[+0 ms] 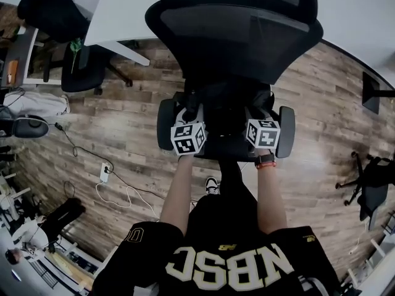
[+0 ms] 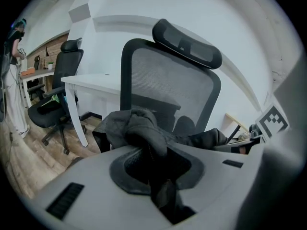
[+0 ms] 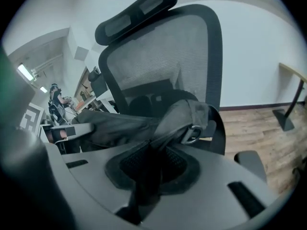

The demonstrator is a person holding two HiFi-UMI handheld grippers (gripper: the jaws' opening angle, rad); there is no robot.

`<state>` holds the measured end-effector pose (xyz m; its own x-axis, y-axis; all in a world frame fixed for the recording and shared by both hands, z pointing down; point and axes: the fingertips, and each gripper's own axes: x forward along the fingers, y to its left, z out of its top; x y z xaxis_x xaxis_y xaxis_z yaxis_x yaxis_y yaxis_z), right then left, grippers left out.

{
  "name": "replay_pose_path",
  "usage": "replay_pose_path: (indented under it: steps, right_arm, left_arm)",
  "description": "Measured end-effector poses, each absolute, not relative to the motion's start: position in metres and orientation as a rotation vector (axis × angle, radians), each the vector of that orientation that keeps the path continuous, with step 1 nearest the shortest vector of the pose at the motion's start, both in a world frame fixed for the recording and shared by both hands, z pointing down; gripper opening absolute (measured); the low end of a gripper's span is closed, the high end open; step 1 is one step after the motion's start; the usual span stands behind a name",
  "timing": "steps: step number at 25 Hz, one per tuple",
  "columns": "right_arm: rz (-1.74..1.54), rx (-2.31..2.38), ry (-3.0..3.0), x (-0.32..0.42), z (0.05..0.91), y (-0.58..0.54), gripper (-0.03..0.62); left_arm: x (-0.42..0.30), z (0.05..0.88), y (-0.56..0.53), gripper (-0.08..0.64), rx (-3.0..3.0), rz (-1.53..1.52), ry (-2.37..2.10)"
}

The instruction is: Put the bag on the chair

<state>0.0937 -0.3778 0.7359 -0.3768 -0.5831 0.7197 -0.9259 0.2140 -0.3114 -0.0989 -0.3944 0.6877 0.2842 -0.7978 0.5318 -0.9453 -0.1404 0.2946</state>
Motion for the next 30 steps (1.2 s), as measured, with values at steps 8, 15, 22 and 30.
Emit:
replay_pose_path:
  steps: [8, 15, 22, 30]
  right_arm:
    - [1.075, 1.343, -1.913, 0.102, 0.805, -0.365, 0.063]
    - [1.121, 1.298, -1.841, 0.102, 0.858, -0.359, 0.063]
    - [1.110, 1.250, -1.760, 0.109, 0.902, -0.357, 0.067]
    - [1.137, 1.270, -1.580, 0.142, 0.948, -0.348, 0.100]
  left_arm:
    - [-0.093, 0.756, -0.390, 0.072, 1.896, 0.457, -1.470]
    - [-0.100, 0.814, -0.387, 0.074, 1.767, 0.500, -1.451]
    - [-0.107, 0.873, -0.393, 0.086, 1.708, 0.587, -1.446]
    - [-0.110, 0.921, -0.400, 0.130, 1.720, 0.736, -1.351]
